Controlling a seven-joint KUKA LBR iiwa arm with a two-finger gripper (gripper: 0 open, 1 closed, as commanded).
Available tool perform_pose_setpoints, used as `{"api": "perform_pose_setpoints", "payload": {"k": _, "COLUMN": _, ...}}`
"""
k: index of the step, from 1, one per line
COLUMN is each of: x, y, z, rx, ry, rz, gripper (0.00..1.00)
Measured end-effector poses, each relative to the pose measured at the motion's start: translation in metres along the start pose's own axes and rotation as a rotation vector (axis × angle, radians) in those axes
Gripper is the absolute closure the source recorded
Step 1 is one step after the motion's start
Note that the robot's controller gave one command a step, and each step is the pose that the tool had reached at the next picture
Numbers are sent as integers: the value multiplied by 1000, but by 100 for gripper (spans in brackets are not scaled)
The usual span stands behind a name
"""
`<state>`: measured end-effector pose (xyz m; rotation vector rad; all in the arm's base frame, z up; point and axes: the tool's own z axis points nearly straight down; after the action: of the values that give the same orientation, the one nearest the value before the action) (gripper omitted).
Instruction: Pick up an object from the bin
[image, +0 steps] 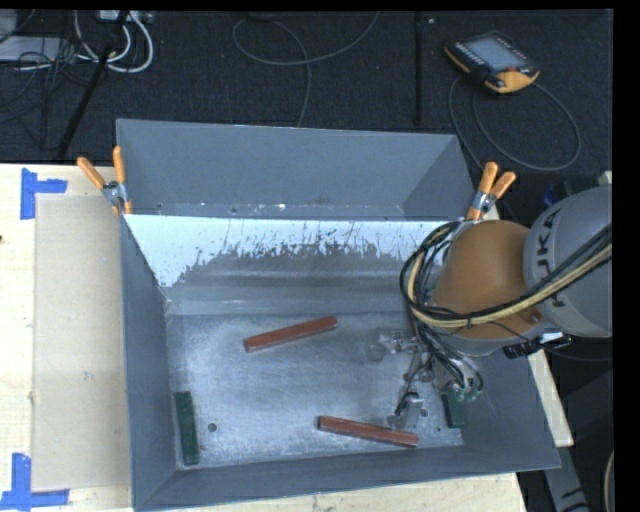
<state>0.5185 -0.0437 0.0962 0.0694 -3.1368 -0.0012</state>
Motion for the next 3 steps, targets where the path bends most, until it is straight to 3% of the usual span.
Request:
{"api": "perform_pose_setpoints", "payload": {"k": 1, "x": 26, "y": 7, "z": -7, "rx": 0, "ry": -2, "rz": 67, "gripper": 0}}
{"api": "perform_pose_setpoints", "payload": {"k": 2, "x": 36, "y": 13, "z": 17, "rx": 0, "ry": -1, "rz": 3, "gripper": 0}}
{"api": "perform_pose_setpoints", "payload": {"k": 3, "x": 47, "y": 31, "z": 27, "rx": 1, "ry": -2, "rz": 18, "gripper": 100}}
